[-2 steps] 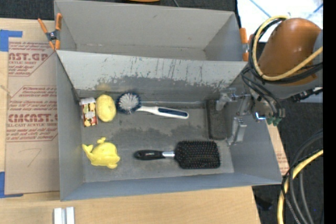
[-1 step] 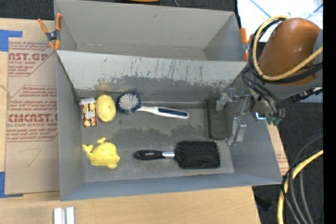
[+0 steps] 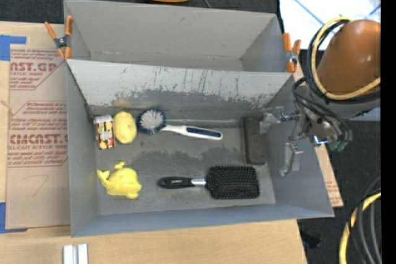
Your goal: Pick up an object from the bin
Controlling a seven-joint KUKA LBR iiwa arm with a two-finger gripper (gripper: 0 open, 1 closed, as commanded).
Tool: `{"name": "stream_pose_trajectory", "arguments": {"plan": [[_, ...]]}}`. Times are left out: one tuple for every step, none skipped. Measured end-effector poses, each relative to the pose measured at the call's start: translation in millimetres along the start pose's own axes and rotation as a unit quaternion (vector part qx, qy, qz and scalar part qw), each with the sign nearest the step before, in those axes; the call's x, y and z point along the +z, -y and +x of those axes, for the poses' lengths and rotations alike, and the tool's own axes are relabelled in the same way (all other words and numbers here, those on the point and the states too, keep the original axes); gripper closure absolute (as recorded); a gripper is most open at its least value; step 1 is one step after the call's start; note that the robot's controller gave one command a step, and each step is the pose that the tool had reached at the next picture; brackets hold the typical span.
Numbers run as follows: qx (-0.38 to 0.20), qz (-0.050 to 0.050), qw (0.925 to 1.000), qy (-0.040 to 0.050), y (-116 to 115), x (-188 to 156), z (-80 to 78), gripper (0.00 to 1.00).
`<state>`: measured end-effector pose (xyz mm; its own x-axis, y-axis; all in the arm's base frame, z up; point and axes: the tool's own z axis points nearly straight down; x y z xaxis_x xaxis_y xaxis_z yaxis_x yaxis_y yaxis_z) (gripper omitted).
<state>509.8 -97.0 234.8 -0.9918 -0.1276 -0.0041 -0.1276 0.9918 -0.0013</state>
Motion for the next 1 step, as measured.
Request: {"name": "stream_pose_trajectory", "arguments": {"plan": [[-0.051,0.001,0.9987,0.0017,4.3,100.6,-16.3,0.00]]}}
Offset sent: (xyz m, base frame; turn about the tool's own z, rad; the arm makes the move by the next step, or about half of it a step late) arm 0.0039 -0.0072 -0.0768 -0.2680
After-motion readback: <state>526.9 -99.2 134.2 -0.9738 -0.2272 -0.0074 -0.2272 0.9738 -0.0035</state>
